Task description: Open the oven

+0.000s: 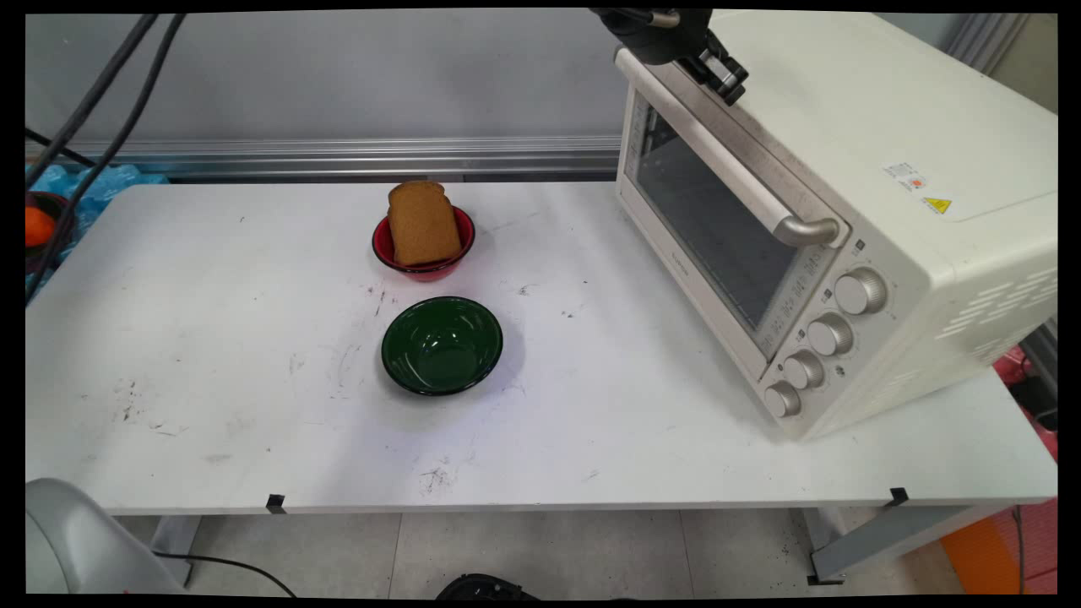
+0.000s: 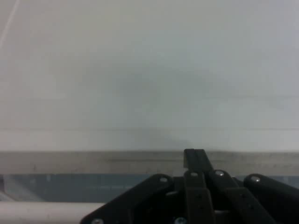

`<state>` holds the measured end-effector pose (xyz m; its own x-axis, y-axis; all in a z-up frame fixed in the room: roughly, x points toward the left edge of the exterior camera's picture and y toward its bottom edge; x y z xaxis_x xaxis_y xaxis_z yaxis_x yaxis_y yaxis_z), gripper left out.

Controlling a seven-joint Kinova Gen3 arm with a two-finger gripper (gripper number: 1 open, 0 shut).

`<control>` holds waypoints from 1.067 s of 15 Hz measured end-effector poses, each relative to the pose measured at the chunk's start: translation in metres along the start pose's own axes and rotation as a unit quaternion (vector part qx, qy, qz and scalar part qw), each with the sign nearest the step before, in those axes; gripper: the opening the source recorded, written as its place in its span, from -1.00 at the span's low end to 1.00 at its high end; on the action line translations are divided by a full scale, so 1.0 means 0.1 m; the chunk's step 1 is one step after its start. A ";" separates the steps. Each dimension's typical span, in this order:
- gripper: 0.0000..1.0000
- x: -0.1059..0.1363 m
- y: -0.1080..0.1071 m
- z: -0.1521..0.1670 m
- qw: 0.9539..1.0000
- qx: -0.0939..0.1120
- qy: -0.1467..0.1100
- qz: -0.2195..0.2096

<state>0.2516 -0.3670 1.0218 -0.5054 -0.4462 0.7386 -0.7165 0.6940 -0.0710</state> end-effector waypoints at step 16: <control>-1.00 -0.12 -0.12 0.24 0.999 -0.006 -0.035 0.008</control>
<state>0.2545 -0.3832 0.9971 -0.5492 -0.4737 0.6885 -0.7025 0.7079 -0.0734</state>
